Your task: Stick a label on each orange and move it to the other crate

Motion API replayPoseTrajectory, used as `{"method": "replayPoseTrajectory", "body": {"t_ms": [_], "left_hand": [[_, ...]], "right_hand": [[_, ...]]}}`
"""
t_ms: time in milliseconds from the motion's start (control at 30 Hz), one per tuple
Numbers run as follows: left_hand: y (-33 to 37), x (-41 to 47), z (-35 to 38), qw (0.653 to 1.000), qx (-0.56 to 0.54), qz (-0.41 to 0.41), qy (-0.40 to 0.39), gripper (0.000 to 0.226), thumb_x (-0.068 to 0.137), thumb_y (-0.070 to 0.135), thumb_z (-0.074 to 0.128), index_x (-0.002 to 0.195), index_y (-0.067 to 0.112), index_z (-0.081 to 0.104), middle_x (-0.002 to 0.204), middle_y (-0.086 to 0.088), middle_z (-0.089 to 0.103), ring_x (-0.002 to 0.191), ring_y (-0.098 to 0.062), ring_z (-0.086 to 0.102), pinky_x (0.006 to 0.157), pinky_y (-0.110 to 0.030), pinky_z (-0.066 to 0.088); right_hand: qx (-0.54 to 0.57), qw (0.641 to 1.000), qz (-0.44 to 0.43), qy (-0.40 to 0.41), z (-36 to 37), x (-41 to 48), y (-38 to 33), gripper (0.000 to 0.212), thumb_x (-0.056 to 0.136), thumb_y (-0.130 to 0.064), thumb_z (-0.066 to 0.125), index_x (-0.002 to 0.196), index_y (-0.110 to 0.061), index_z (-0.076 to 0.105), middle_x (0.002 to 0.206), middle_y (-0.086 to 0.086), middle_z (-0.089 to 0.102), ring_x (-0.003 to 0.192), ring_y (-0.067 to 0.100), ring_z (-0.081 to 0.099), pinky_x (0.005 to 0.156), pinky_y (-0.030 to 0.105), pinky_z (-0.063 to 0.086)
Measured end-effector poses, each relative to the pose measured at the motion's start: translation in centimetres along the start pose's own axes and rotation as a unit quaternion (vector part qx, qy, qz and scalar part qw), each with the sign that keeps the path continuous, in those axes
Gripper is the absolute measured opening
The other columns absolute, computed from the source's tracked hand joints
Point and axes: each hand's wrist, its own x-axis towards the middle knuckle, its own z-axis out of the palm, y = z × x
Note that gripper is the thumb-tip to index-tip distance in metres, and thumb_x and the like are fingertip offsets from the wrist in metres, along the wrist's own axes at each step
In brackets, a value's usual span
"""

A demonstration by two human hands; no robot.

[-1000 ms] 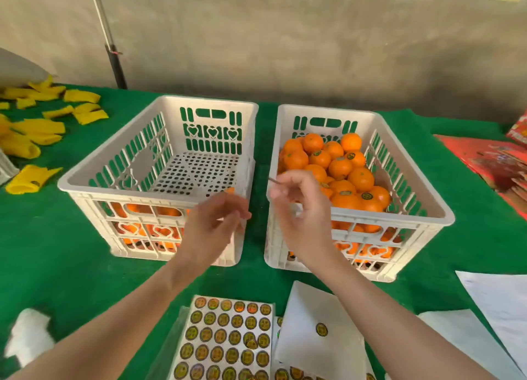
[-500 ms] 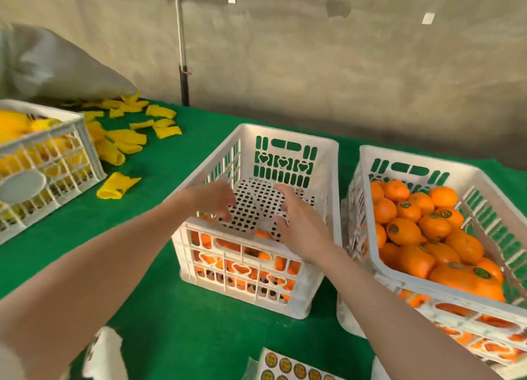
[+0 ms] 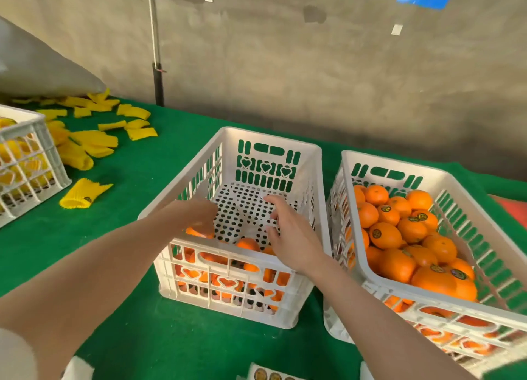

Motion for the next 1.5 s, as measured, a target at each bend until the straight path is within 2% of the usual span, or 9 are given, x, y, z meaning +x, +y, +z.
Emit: {"method": "replayPoseTrajectory", "body": {"t_ms": [67, 200, 400, 633, 833, 967, 1133, 1400, 1500], "left_hand": [[0.2, -1.1, -1.3, 0.978, -0.203, 0.050, 0.025, 0.031, 0.084, 0.013, 0.067, 0.114, 0.010, 0.059, 0.099, -0.003, 0.062, 0.082, -0.017, 0.065, 0.063, -0.023, 0.055], [2.4, -5.3, -3.3, 0.768, -0.620, 0.160, 0.023, 0.040, 0.078, 0.012, 0.072, 0.113, 0.027, 0.061, 0.117, -0.006, 0.057, 0.102, -0.026, 0.062, 0.069, -0.027, 0.057], [8.5, -10.9, -2.1, 0.659, -0.722, 0.210, 0.010, 0.052, 0.065, 0.025, 0.070, 0.116, 0.022, 0.059, 0.115, -0.006, 0.063, 0.101, -0.021, 0.064, 0.074, -0.027, 0.052], [15.5, -13.6, 1.2, 0.566, -0.800, 0.187, -0.071, 0.065, 0.069, 0.026, 0.065, 0.131, 0.011, 0.051, 0.121, -0.016, 0.055, 0.095, -0.024, 0.056, 0.079, -0.031, 0.048], [20.8, -15.4, 3.4, 0.548, -0.799, 0.234, -0.083, 0.057, 0.073, 0.009, 0.066, 0.129, 0.013, 0.054, 0.121, -0.012, 0.064, 0.102, -0.023, 0.064, 0.085, -0.032, 0.054], [23.4, -16.2, 4.1, 0.560, -0.792, 0.235, -0.066, 0.054, 0.074, 0.012, 0.059, 0.127, 0.014, 0.056, 0.120, -0.011, 0.066, 0.109, -0.025, 0.063, 0.089, -0.035, 0.053], [25.6, -16.9, 4.5, 0.570, -0.787, 0.223, -0.076, 0.061, 0.072, 0.011, 0.065, 0.131, 0.011, 0.055, 0.126, -0.016, 0.061, 0.116, -0.033, 0.056, 0.105, -0.047, 0.042], [27.5, -17.4, 5.6, 0.590, -0.765, 0.246, -0.076, 0.045, 0.075, 0.017, 0.064, 0.120, 0.016, 0.065, 0.116, -0.012, 0.066, 0.094, -0.020, 0.064, 0.078, -0.029, 0.052], [27.6, -17.4, 6.1, 0.605, -0.750, 0.250, -0.088, 0.053, 0.070, 0.017, 0.062, 0.122, 0.013, 0.063, 0.119, -0.015, 0.064, 0.105, -0.029, 0.061, 0.086, -0.037, 0.049]], "right_hand": [[0.005, 0.999, -0.004, 0.034, -0.2, -0.1, 0.0, 0.044, 0.095, -0.018, 0.053, 0.136, -0.022, 0.037, 0.130, 0.000, 0.052, 0.116, 0.013, 0.050, 0.093, 0.026, 0.041], [0.172, 0.967, 0.078, 0.172, -1.8, -0.9, -0.2, 0.013, 0.094, -0.018, 0.055, 0.105, -0.025, 0.056, 0.107, -0.013, 0.059, 0.099, -0.007, 0.052, 0.091, 0.021, 0.047], [0.409, 0.875, 0.145, 0.216, -6.4, -4.7, -0.2, 0.008, 0.092, -0.014, 0.058, 0.089, -0.015, 0.065, 0.089, -0.008, 0.069, 0.088, 0.004, 0.064, 0.073, 0.016, 0.052], [0.454, 0.876, 0.114, 0.116, -10.7, -11.1, 0.8, 0.012, 0.091, -0.005, 0.054, 0.084, -0.001, 0.063, 0.104, -0.005, 0.070, 0.099, 0.011, 0.064, 0.083, 0.026, 0.054], [0.296, 0.943, 0.101, 0.114, -13.1, -15.4, 2.3, 0.026, 0.089, -0.002, 0.058, 0.072, -0.021, 0.059, 0.095, -0.002, 0.060, 0.094, 0.006, 0.055, 0.080, 0.013, 0.041], [0.221, 0.963, 0.088, 0.128, -13.9, -17.1, 3.5, 0.021, 0.089, -0.006, 0.059, 0.075, -0.022, 0.057, 0.090, -0.005, 0.056, 0.095, 0.009, 0.051, 0.078, 0.022, 0.043], [0.180, 0.968, 0.072, 0.161, -14.5, -18.8, 4.4, 0.013, 0.089, -0.009, 0.060, 0.080, -0.018, 0.056, 0.091, -0.002, 0.053, 0.093, 0.010, 0.051, 0.078, 0.033, 0.048], [0.108, 0.972, 0.038, 0.207, -14.5, -20.9, 5.6, 0.009, 0.088, -0.014, 0.064, 0.088, -0.011, 0.055, 0.092, 0.002, 0.050, 0.086, 0.015, 0.051, 0.071, 0.040, 0.048], [0.213, 0.955, 0.107, 0.175, -14.1, -22.0, 6.0, 0.041, 0.084, -0.025, 0.068, 0.115, -0.035, 0.043, 0.105, -0.009, 0.052, 0.095, 0.008, 0.055, 0.078, 0.031, 0.051]]}}
